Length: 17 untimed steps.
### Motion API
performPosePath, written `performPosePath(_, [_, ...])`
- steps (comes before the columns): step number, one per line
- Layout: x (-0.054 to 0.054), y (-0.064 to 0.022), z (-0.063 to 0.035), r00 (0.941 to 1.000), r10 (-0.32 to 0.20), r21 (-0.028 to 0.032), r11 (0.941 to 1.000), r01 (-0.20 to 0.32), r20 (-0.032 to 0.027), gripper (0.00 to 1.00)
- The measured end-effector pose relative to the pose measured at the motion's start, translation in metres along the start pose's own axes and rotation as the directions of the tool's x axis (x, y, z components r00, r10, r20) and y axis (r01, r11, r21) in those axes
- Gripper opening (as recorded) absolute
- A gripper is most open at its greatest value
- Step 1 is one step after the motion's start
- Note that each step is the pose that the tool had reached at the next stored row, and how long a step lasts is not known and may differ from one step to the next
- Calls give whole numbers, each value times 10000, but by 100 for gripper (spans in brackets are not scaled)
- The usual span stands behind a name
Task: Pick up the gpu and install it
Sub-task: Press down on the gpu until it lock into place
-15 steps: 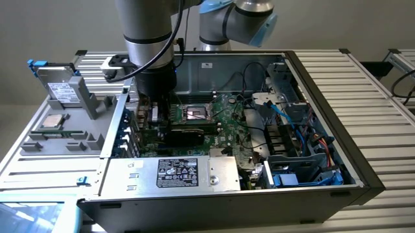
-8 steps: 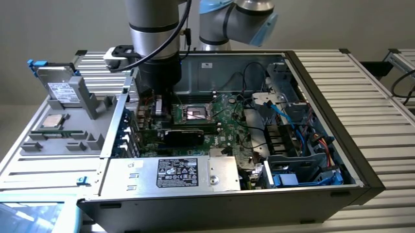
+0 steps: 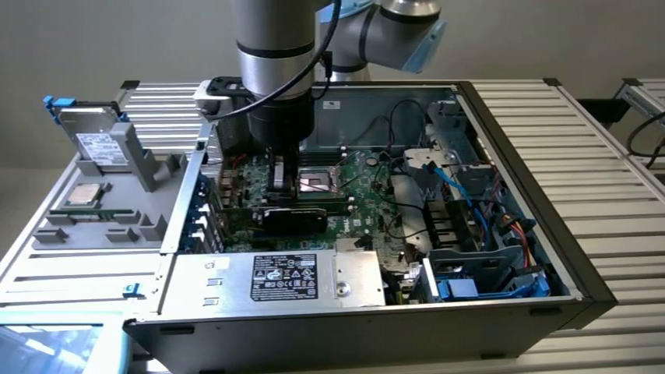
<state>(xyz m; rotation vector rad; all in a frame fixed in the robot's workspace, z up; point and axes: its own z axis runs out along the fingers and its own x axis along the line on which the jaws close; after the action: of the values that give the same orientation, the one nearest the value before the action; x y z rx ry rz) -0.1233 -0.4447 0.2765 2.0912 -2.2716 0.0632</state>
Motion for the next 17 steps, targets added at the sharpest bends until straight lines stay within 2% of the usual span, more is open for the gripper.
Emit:
performPosePath(5, [-6, -1, 90, 10000, 0, 0, 10000, 0, 0, 12])
performPosePath(8, [-6, -1, 132, 10000, -3, -13, 10000, 3, -23, 12])
performPosePath(10, [-7, 0, 135, 10000, -2, -16, 10000, 2, -13, 12])
performPosePath(11, [-10, 0, 105, 10000, 1, -16, 10000, -1, 13, 12])
performPosePath(12, [-8, 1, 72, 10000, 1, -28, 10000, -1, 11, 12])
performPosePath(17, [5, 23, -46, 10000, -13, -209, 9998, 13, -16, 12])
